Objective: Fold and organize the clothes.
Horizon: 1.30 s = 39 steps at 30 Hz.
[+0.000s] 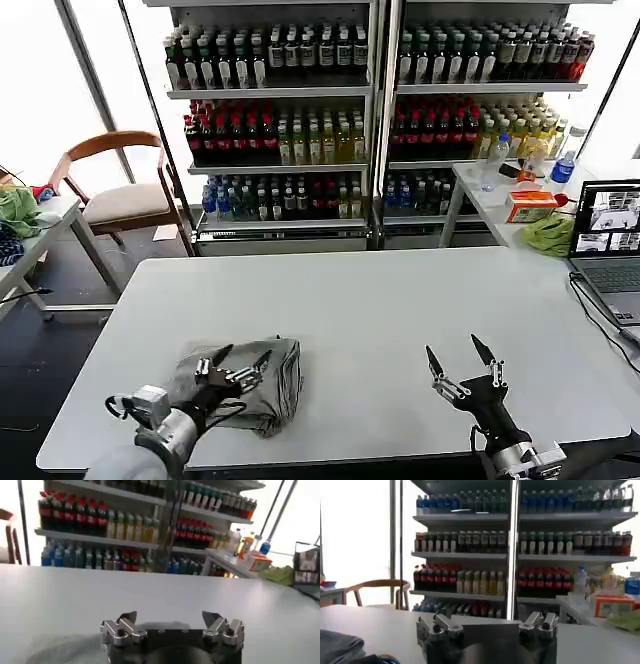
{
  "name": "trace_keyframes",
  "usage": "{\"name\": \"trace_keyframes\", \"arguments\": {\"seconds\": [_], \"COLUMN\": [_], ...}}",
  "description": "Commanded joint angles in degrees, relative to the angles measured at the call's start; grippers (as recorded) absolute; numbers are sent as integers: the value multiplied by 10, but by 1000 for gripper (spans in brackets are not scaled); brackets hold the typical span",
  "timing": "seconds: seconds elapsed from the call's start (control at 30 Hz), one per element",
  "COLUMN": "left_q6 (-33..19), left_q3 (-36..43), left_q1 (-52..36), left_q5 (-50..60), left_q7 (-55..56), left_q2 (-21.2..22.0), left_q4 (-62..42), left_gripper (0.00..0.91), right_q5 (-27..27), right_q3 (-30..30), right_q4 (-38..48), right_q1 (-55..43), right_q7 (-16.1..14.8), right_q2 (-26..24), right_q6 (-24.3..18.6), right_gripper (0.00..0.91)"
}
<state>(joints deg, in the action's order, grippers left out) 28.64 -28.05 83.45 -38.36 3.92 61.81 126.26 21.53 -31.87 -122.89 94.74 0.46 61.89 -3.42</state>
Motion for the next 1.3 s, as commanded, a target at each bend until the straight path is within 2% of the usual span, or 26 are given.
{"name": "trace_keyframes", "arguments": {"seconds": [0.03, 0.47, 1.17, 1.2, 1.23, 1.27, 1.3], "left_q6": [7, 11, 1, 1, 1, 1, -1], "left_q3": [-109, -109, -112, -112, -112, -111, -109], "left_q1": [20, 11, 11, 15, 17, 18, 20], "left_q5": [-14, 3, 5, 5, 4, 4, 3], "left_q7": [-16, -35, -45, -47, -47, -47, -46], "left_q2": [-12, -8, -6, -6, -6, -5, -3], "left_q4": [-25, -145, -188, -187, -186, -184, -181], "left_gripper": [907, 907, 907, 826, 695, 282, 282], "right_q5": [0, 8, 14, 15, 15, 15, 15], "right_q3": [1, 2, 7, 8, 8, 9, 10], "right_q4": [0, 1, 11, 11, 11, 12, 13], "right_q1": [0, -6, -25, -27, -28, -29, -30], "right_q7": [0, 0, 1, 1, 1, 1, 1], "right_q2": [-2, -10, -11, -11, -10, -10, -9], "right_q6": [0, 0, 9, 11, 11, 11, 12], "right_gripper": [907, 907, 907, 907, 907, 907, 907]}}
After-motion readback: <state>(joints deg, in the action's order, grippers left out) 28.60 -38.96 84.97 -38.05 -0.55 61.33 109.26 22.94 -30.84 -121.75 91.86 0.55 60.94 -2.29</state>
